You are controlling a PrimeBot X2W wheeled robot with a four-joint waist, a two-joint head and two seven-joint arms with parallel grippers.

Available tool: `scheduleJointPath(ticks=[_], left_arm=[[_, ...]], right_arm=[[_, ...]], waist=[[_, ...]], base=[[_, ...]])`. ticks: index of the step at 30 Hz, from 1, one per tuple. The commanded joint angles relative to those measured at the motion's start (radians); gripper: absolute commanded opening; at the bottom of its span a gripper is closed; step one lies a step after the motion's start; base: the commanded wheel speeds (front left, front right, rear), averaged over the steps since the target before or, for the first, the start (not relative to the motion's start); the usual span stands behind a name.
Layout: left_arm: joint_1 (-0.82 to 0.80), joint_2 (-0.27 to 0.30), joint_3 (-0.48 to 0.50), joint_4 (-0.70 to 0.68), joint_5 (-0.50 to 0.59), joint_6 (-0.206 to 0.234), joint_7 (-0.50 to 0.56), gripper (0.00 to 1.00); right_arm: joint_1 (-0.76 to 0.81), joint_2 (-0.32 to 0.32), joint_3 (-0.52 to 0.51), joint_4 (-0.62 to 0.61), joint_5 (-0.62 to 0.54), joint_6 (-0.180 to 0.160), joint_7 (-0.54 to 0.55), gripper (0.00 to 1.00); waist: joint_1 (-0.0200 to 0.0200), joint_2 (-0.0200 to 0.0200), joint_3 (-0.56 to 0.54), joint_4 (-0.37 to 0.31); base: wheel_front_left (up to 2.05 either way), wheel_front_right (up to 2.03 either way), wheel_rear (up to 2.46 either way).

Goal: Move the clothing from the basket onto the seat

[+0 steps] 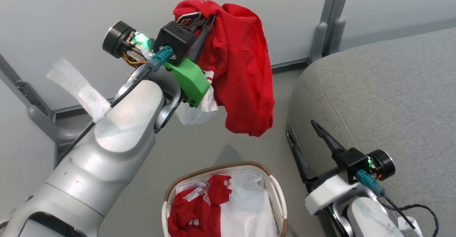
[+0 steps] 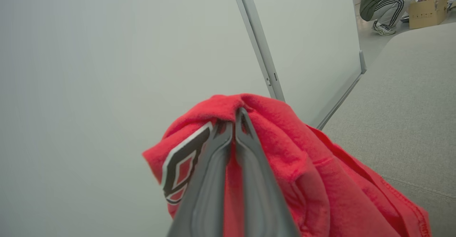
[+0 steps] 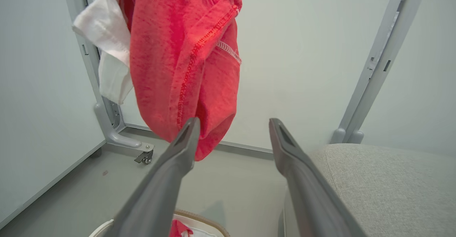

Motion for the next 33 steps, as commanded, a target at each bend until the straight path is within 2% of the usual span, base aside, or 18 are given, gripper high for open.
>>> scheduleJointPath(ticks=[1, 6, 13, 18, 19, 20, 21, 23, 33], left_arm=[[-0.022, -0.007, -0.007, -0.009, -0.002, -0.006, 0.007, 0.0], [-0.034, -0.022, -0.026, -0.03, -0.003, -0.012, 0.028, 0.0], [-0.03, -0.049, -0.055, -0.064, -0.009, -0.019, 0.041, 0.0], [0.001, -0.055, -0.068, -0.092, -0.024, -0.022, 0.044, 0.0], [0.008, -0.055, -0.07, -0.097, -0.027, -0.022, 0.045, 0.0], [0.013, -0.055, -0.071, -0.101, -0.028, -0.021, 0.045, 0.0], [0.018, -0.053, -0.072, -0.105, -0.032, -0.019, 0.044, 0.0], [0.028, -0.048, -0.07, -0.113, -0.036, -0.013, 0.04, 0.0], [0.118, -0.026, -0.045, -0.106, -0.086, 0.019, 0.01, 0.0]], right_arm=[[-0.021, -0.004, 0.014, 0.007, 0.009, 0.0, -0.002, 1.0], [-0.084, -0.004, 0.08, 0.043, 0.02, 0.0, -0.002, 1.0], [-0.204, -0.004, 0.165, 0.157, 0.049, 0.0, -0.002, 1.0], [-0.274, -0.004, 0.2, 0.184, 0.068, 0.0, -0.002, 1.0], [-0.282, -0.004, 0.207, 0.187, 0.072, 0.0, -0.002, 0.43], [-0.288, -0.004, 0.212, 0.189, 0.073, 0.0, -0.002, 0.43], [-0.298, -0.004, 0.216, 0.187, 0.072, 0.0, -0.002, 0.19], [-0.31, -0.004, 0.216, 0.184, 0.07, 0.0, -0.002, 0.0], [-0.287, -0.004, 0.203, 0.153, 0.064, 0.0, -0.002, 0.0]], waist=[[0.0001, 0.0, -0.008, 0.013], [0.0001, 0.0, -0.013, 0.036], [0.0001, 0.0, -0.021, 0.078], [0.0001, 0.0, -0.026, 0.098], [0.0001, 0.0, -0.028, 0.101], [0.0001, 0.0, -0.029, 0.103], [0.0001, 0.0, -0.031, 0.105], [0.0001, 0.0, -0.033, 0.107], [0.0001, 0.0, -0.036, 0.092]], base=[[0.0, 0.0, 0.0], [0.0, 0.0, 0.0], [0.0, 0.0, 0.0], [0.0, 0.0, 0.0], [0.0, 0.0, 0.0], [0.0, 0.0, 0.0], [0.0, 0.0, 0.0], [0.0, 0.0, 0.0], [0.0, 0.0, 0.0]])
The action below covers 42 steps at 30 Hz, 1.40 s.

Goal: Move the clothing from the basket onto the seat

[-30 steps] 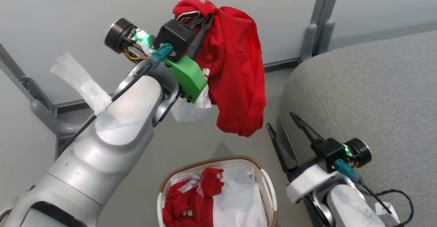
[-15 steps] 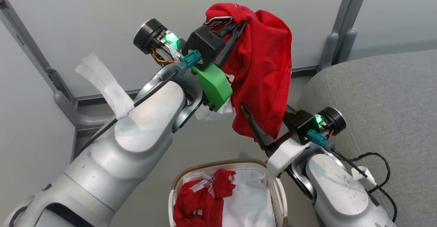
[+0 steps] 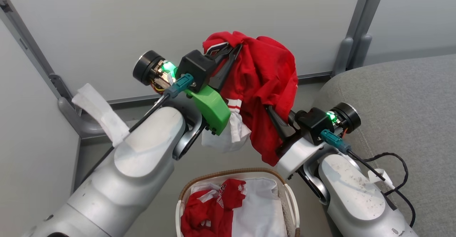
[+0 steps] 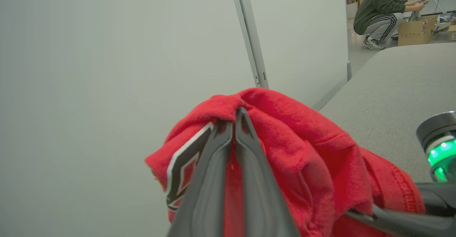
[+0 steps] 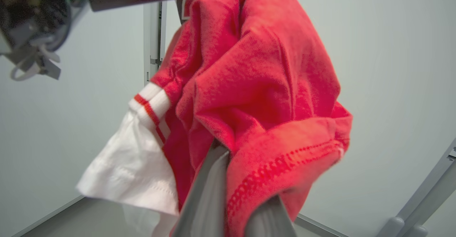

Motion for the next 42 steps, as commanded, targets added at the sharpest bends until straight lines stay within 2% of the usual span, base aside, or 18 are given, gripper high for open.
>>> scheduleJointPath(ticks=[1, 2, 3, 4, 5, 14, 25, 32, 36, 42], left_arm=[[0.034, 0.003, 0.01, 0.007, -0.02, 0.011, -0.01, 0.0], [0.049, 0.002, 0.015, 0.012, -0.028, 0.014, -0.02, 0.0], [0.064, -0.001, 0.02, 0.016, -0.036, 0.02, -0.03, 0.24], [0.077, -0.002, 0.022, 0.021, -0.04, 0.021, -0.039, 0.42], [0.097, -0.003, 0.026, 0.027, -0.048, 0.025, -0.052, 1.0], [0.265, -0.013, 0.05, 0.101, -0.059, 0.007, -0.119, 1.0], [0.494, -0.049, 0.226, 0.037, 0.026, -0.027, -0.118, 1.0], [0.567, -0.083, 0.302, 0.025, 0.084, -0.049, -0.118, 1.0], [0.579, -0.098, 0.326, 0.023, 0.121, -0.055, -0.118, 1.0], [0.588, -0.113, 0.341, -0.007, 0.149, -0.065, -0.118, 1.0]], right_arm=[[0.015, -0.004, -0.006, -0.006, 0.0, 0.0, -0.002, 0.0], [0.015, -0.004, -0.011, -0.01, 0.0, 0.0, -0.002, 0.0], [0.014, -0.004, -0.016, -0.013, -0.004, 0.0, -0.002, 0.0], [0.014, -0.004, -0.023, -0.017, -0.007, 0.0, -0.002, 0.0], [0.014, -0.004, -0.03, -0.021, -0.011, 0.0, -0.002, 0.0], [0.018, -0.004, -0.098, -0.037, -0.057, -0.001, -0.002, 0.0], [0.041, -0.003, -0.171, -0.049, -0.105, -0.001, -0.002, 0.0], [0.037, -0.004, -0.202, -0.052, -0.121, -0.001, -0.002, 0.0], [0.021, -0.004, -0.217, -0.047, -0.126, -0.001, -0.002, 0.0], [0.004, -0.005, -0.227, -0.044, -0.147, -0.001, -0.002, 0.0]], waist=[[0.0001, 0.0, 0.0, -0.005], [0.0001, 0.0, 0.0, -0.007], [0.0001, 0.0, 0.0, -0.01], [0.0001, 0.0, 0.001, -0.012], [0.0001, 0.0, 0.002, -0.015], [0.0001, 0.0, 0.012, -0.034], [0.0001, 0.0, 0.021, -0.04], [0.0001, 0.0, 0.031, -0.042], [0.0001, 0.0, 0.042, -0.072], [0.0001, 0.0, 0.061, -0.175]], base=[[0.0, 0.0, 0.0], [0.0, 0.0, 0.0], [0.0, 0.0, 0.0], [0.0, 0.0, 0.0], [0.0, 0.0, 0.0], [0.0, 0.0, 0.0], [0.0, 0.0, 0.0], [0.0, 0.0, 0.0], [0.0, 0.0, 0.0], [0.0, 0.0, 0.0]])
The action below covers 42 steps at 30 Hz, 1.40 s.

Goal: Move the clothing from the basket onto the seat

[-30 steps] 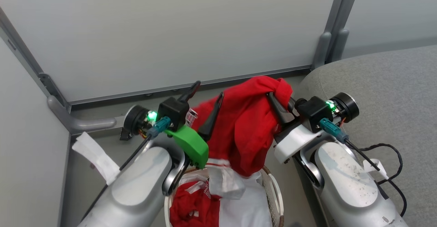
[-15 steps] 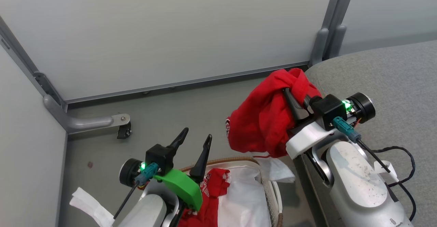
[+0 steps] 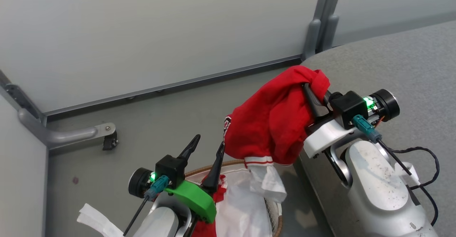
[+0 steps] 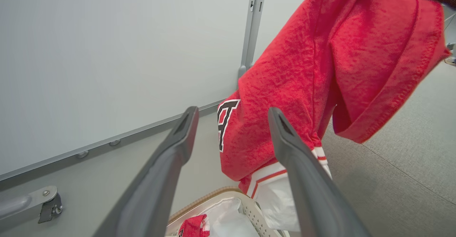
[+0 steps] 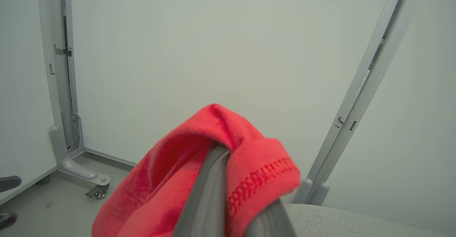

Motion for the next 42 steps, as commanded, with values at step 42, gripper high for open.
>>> scheduleJointPath(ticks=[42], left_arm=[[-0.286, 0.024, -0.074, -0.16, 0.118, -0.008, 0.0, 1.0]], right_arm=[[-0.634, -0.318, -0.344, 0.062, -0.074, -0.001, -0.002, 0.0]], waist=[[0.0, 0.0, 0.622, -0.067]], base=[[0.0, 0.0, 0.0]])
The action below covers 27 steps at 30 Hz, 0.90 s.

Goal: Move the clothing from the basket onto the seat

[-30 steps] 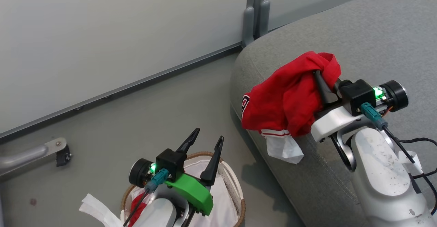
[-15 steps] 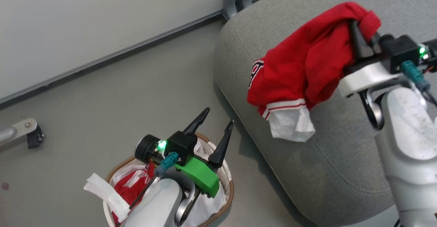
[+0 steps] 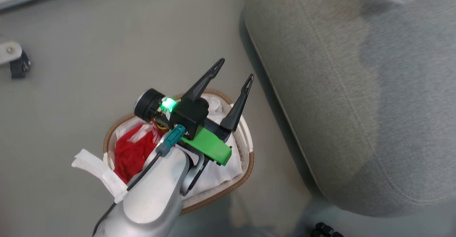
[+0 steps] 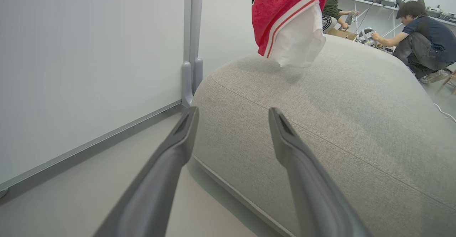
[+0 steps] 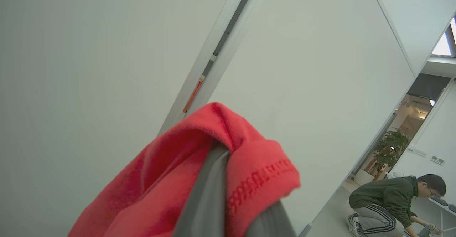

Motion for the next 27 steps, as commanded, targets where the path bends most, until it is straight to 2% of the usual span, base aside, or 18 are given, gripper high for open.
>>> scheduleJointPath(ticks=[1, 7, 17, 18, 20, 21, 22, 23, 27], left_arm=[[-0.029, 0.008, 0.004, -0.009, 0.008, -0.003, 0.0, 1.0], [-0.059, 0.012, 0.002, -0.034, 0.028, -0.003, 0.0, 1.0], [-0.033, 0.028, 0.004, -0.026, 0.035, -0.003, 0.0, 1.0], [-0.03, 0.03, 0.006, -0.026, 0.034, -0.003, 0.0, 1.0], [-0.021, 0.032, 0.006, -0.024, 0.032, -0.003, 0.0, 1.0], [-0.017, 0.034, 0.007, -0.021, 0.031, -0.003, 0.0, 1.0], [-0.016, 0.035, 0.007, -0.02, 0.03, -0.003, 0.0, 1.0], [-0.013, 0.037, 0.007, -0.018, 0.028, -0.003, 0.0, 1.0], [-0.005, 0.039, 0.025, -0.02, 0.015, -0.003, 0.0, 1.0]], right_arm=[[-0.016, -0.007, -0.019, 0.02, -0.007, -0.001, -0.002, 0.0], [0.005, -0.042, -0.112, 0.143, -0.057, -0.001, -0.002, 0.0], [0.136, 0.012, -0.162, 0.248, -0.089, -0.001, -0.002, 0.0], [0.144, 0.016, -0.162, 0.247, -0.088, -0.001, -0.002, 0.05], [0.166, 0.024, -0.163, 0.241, -0.085, -0.001, -0.002, 0.29], [0.182, 0.033, -0.164, 0.239, -0.084, -0.001, -0.002, 0.46], [0.193, 0.038, -0.164, 0.235, -0.084, -0.001, -0.002, 0.49], [0.206, 0.042, -0.163, 0.233, -0.08, -0.001, -0.002, 1.0], [0.259, 0.046, -0.167, 0.216, -0.067, -0.001, -0.002, 1.0]], waist=[[-0.0001, -0.0001, 0.172, 0.094], [-0.0001, -0.0001, 0.245, 0.114], [-0.0001, -0.0001, 0.264, 0.089], [-0.0001, -0.0001, 0.261, 0.084], [-0.0001, -0.0001, 0.255, 0.078], [-0.0001, -0.0001, 0.249, 0.075], [-0.0001, -0.0001, 0.244, 0.073], [-0.0001, -0.0001, 0.238, 0.071], [-0.0001, -0.0001, 0.211, 0.065]], base=[[0.0, 0.0, 0.0], [0.0, 0.0, 0.0], [0.0, 0.0, 0.0], [0.0, 0.0, 0.0], [0.0, 0.0, 0.0], [0.0, 0.0, 0.0], [0.0, 0.0, 0.0], [0.0, 0.0, 0.0], [0.0, 0.0, 0.0]])
